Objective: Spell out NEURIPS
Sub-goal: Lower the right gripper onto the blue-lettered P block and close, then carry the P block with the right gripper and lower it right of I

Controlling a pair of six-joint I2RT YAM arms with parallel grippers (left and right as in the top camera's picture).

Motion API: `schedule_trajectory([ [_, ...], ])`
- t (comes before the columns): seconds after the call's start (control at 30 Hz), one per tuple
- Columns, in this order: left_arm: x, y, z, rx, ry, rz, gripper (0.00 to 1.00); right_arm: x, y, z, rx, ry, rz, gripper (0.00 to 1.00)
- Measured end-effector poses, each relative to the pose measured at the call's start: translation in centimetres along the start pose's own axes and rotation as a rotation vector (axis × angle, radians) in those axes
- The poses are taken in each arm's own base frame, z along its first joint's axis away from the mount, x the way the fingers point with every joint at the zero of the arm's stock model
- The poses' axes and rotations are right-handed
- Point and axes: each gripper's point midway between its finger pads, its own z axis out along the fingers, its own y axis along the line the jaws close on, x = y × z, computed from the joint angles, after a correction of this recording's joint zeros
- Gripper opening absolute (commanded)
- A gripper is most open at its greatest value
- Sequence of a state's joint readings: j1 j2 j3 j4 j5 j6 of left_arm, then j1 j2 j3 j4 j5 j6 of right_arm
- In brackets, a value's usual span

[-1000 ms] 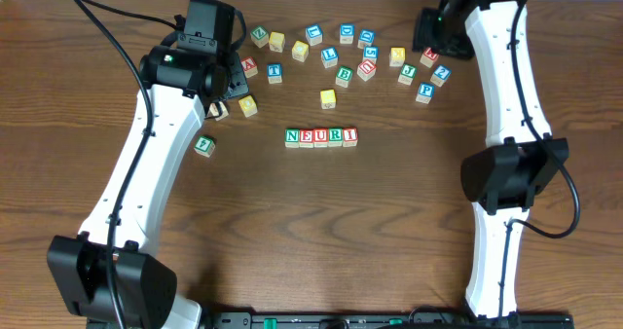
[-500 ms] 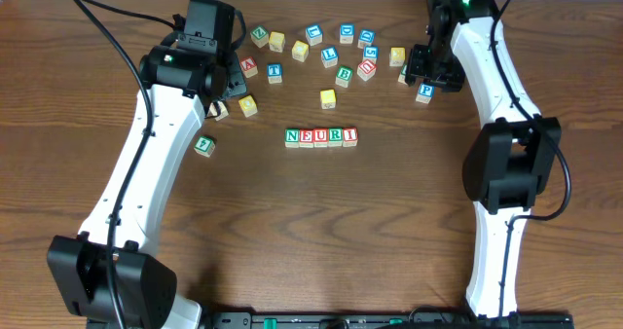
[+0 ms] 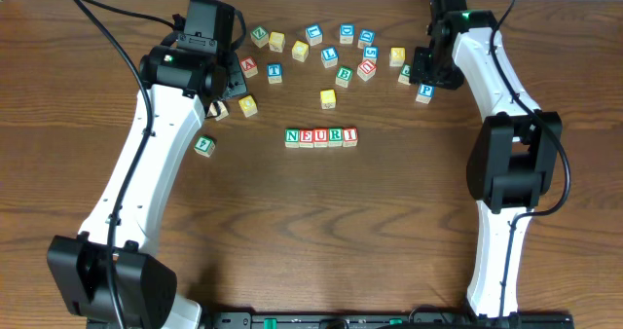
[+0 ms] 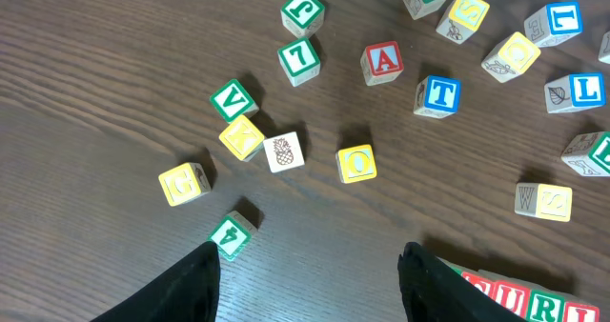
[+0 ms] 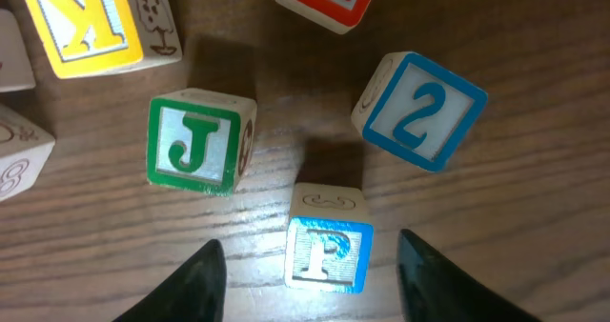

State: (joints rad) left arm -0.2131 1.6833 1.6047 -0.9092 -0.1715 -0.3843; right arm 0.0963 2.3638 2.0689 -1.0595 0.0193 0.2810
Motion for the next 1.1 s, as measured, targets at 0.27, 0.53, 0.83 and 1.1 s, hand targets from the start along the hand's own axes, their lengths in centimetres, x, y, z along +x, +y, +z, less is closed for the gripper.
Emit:
schedule_trajectory([
  [0.27, 0.0, 0.0, 0.0, 0.000, 0.000, 0.000, 0.60, 1.6, -0.4, 1.6, 0.012, 0.043, -0.002, 0.43],
  [0.53, 0.0, 0.0, 0.0, 0.000, 0.000, 0.000, 0.60, 1.8, -0.7, 2.0, 0.015, 0.051, 0.000, 0.32],
  [0.83, 0.0, 0.0, 0.0, 0.000, 0.000, 0.000, 0.59, 2.3, -0.8, 1.9, 0.016, 0.070, 0.001, 0.21],
  [1.1, 0.0, 0.0, 0.0, 0.000, -0.001, -0.001, 0.60, 4.2, 0.2, 1.5, -0.051, 0.157, 0.000, 0.15],
])
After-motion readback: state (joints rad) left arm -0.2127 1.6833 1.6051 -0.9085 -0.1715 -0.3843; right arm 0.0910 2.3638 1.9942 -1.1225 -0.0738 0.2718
